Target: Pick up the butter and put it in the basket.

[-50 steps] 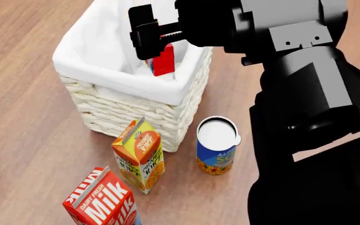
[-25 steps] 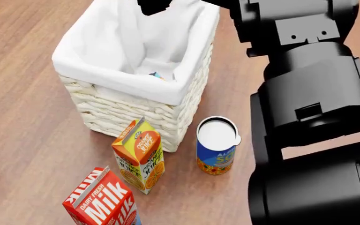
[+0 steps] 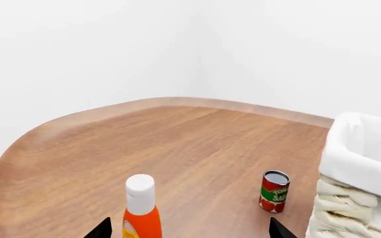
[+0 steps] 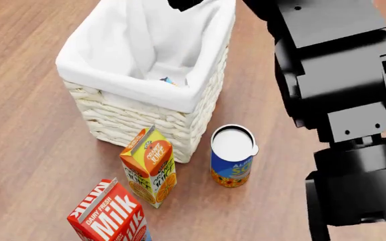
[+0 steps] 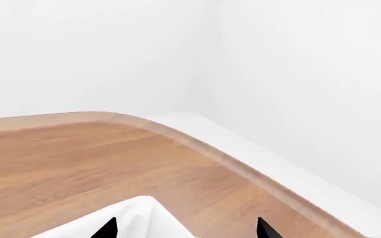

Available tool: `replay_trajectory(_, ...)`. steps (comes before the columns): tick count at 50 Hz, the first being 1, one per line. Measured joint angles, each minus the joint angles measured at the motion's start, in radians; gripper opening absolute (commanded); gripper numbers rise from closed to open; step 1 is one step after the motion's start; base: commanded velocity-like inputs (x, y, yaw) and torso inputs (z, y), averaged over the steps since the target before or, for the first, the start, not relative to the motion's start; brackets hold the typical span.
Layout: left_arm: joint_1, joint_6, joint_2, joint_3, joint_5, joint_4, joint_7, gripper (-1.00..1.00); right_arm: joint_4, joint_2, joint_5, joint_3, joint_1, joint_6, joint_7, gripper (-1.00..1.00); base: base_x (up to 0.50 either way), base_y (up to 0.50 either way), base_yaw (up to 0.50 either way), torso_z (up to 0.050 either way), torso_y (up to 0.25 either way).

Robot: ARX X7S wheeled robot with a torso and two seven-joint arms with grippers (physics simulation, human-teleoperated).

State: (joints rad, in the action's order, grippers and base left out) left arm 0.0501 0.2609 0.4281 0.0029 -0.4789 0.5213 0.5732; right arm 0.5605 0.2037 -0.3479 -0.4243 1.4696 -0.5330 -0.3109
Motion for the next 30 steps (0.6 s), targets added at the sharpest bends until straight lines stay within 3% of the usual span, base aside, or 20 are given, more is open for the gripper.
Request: replay_trajectory(30, -0.062, -0.091, 0.029, -0.023, -0.011, 0.112, -0.044, 1.0, -1.092, 0.266, -0.095, 0.173, -0.425, -0.396, 0.297, 1.0, 0.0, 0.0, 0.0, 0.0, 0.0)
